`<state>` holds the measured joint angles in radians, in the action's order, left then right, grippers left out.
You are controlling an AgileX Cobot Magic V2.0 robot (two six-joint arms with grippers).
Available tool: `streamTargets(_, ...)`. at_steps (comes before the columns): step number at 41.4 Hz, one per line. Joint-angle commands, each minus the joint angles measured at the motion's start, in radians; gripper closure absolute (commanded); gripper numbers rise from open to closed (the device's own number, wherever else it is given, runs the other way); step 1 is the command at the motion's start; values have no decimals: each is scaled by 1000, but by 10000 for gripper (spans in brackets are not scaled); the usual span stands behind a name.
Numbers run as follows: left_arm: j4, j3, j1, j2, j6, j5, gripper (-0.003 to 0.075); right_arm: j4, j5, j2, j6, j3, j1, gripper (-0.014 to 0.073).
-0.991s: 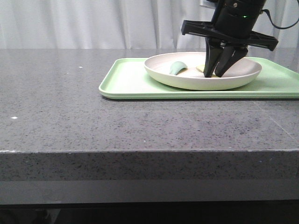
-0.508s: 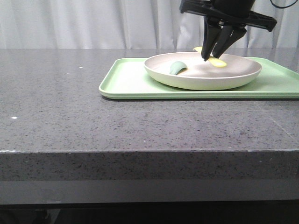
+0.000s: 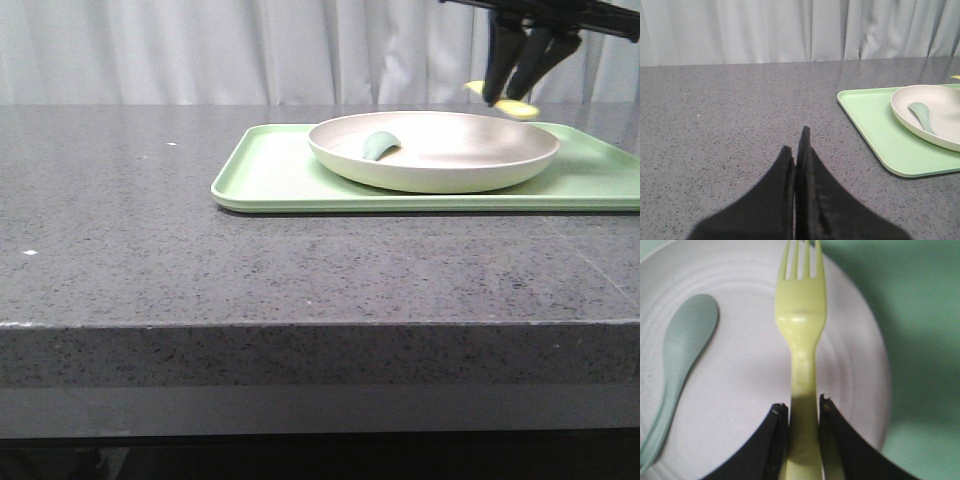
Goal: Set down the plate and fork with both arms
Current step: 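Lift the yellow fork out of the plate with the right gripper, then lower the fork onto the tray beside the plate and open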
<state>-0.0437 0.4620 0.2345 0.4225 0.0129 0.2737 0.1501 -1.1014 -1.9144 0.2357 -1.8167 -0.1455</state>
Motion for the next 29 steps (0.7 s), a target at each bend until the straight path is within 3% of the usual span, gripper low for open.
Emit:
streamTargets(1,-1,27,1,6,-1,-81,738,0,7,65,-33,-37,38,592)
streamTargets(17,-1,27,1,6,-1,-81,738,-16,-19,62,-110,-37,153,592)
streamTargets(29,-1,27,1,6,-1,-81,738,-17,-50,8,-148,-36,165,592)
